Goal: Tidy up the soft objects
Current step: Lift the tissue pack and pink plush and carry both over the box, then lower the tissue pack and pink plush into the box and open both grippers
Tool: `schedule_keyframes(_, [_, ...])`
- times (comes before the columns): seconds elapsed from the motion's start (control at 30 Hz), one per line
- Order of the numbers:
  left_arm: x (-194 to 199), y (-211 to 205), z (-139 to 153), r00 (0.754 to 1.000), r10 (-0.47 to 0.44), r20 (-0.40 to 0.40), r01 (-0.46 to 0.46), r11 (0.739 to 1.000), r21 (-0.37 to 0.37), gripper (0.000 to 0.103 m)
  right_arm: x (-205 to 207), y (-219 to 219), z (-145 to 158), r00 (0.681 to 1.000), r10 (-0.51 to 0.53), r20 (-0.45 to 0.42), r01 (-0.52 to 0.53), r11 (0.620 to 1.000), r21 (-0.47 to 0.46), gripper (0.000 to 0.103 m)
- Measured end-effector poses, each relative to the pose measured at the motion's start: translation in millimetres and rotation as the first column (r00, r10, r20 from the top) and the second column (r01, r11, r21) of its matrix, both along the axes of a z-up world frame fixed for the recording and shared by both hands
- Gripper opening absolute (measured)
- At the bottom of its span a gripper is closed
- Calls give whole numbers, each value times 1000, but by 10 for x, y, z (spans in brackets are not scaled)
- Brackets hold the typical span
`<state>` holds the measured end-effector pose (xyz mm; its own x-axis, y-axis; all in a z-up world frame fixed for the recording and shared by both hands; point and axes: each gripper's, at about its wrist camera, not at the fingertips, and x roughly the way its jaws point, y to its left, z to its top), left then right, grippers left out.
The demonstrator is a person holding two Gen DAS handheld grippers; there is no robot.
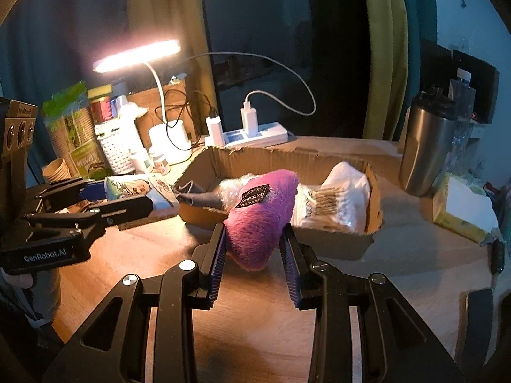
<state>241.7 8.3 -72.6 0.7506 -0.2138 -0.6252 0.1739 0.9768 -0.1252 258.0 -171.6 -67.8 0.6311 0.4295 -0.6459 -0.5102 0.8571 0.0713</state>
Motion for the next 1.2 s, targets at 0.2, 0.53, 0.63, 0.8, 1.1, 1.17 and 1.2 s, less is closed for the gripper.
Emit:
schedule_keyframes(0.2, [124,16,100,1000,18,20,-18,1000,3,50,100,-36,44,1000,1,7,-1,1000,9,36])
schedule_keyframes(0.53, [443,49,52,998,64,12,-64,998,-1,50,353,-83,84,1000,10,11,-10,1000,14,36])
schedule_keyframes(0.63, [531,52,14,997,77,7,-77,997,-2,50,437,-96,77,1000,9,7,-9,1000,13,36])
schedule_keyframes(0.8, [689,29,-106,996,86,-14,-86,996,3,50,581,-96,66,1000,12,0,-12,1000,13,36])
schedule_keyframes(1.1, [932,38,-384,992,103,-72,-102,995,16,50,837,-24,-26,999,30,-22,-30,1000,8,36])
schedule_keyframes(1.17, [968,35,-443,991,105,-80,-103,994,26,50,895,2,-69,999,34,-31,-34,999,5,36])
schedule_keyframes(1.2, [985,35,-469,991,105,-85,-103,994,29,50,917,10,-89,999,36,-36,-35,999,5,36])
